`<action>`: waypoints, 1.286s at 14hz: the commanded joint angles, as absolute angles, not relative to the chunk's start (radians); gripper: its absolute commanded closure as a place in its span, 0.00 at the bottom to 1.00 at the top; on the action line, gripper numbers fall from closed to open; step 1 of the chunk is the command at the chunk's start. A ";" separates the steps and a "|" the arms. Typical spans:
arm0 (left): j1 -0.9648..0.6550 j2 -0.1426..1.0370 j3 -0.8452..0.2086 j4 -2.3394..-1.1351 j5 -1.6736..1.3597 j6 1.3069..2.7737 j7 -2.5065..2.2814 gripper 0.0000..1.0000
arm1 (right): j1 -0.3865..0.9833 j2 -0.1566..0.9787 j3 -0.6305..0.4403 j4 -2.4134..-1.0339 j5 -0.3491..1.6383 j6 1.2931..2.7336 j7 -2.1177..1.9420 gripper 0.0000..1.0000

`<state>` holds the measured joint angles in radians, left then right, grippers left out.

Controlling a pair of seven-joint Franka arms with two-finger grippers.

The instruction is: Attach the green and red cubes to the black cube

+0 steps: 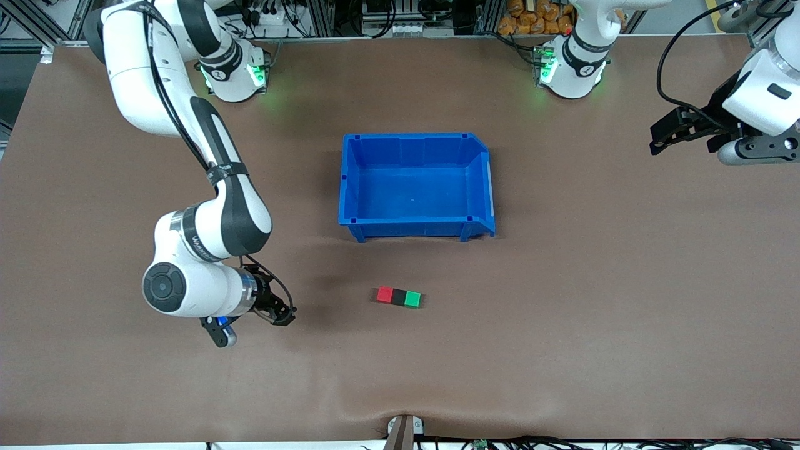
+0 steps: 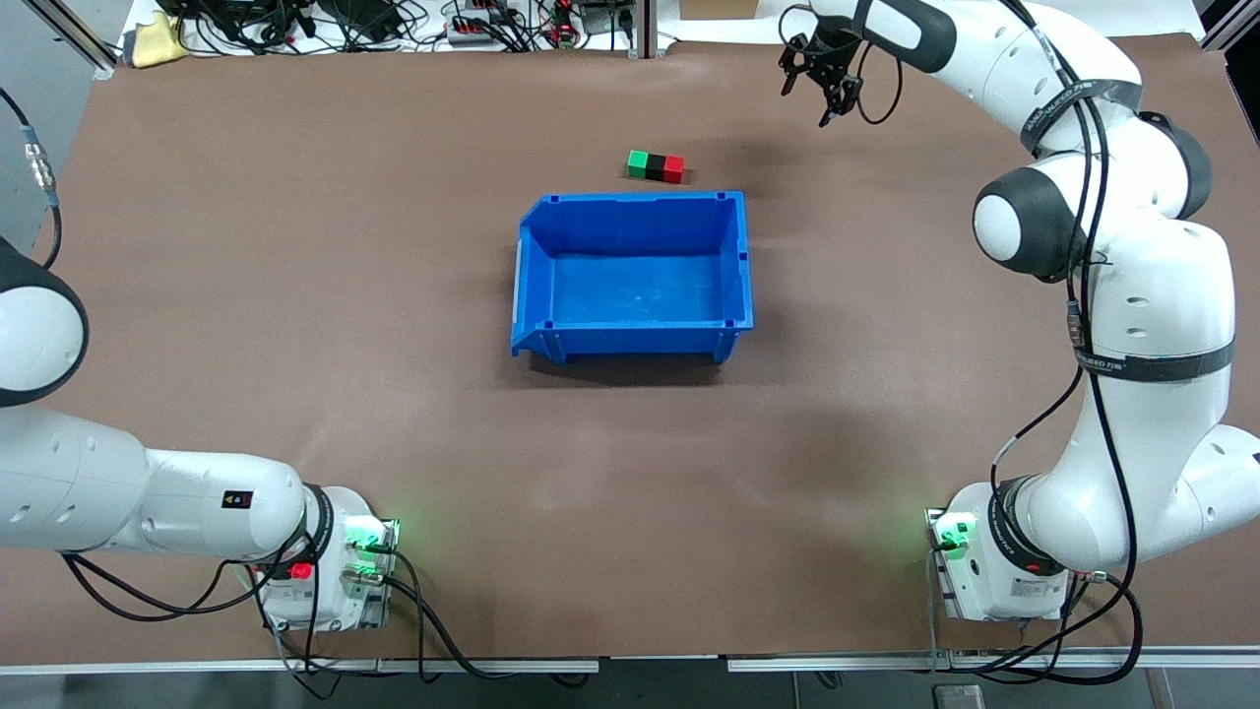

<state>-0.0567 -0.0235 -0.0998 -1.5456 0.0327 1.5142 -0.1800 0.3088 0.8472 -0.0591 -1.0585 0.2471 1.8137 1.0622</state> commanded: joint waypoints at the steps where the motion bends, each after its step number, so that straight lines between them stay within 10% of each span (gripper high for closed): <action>1: -0.058 -0.014 -0.100 -1.520 0.021 1.509 -0.192 0.00 | 0.296 0.825 -0.041 -1.072 0.204 1.795 1.032 0.00; 18: -0.055 0.021 -0.100 -1.523 0.023 1.499 -0.190 0.00 | 0.226 0.744 -0.037 -1.075 0.132 1.675 0.670 0.00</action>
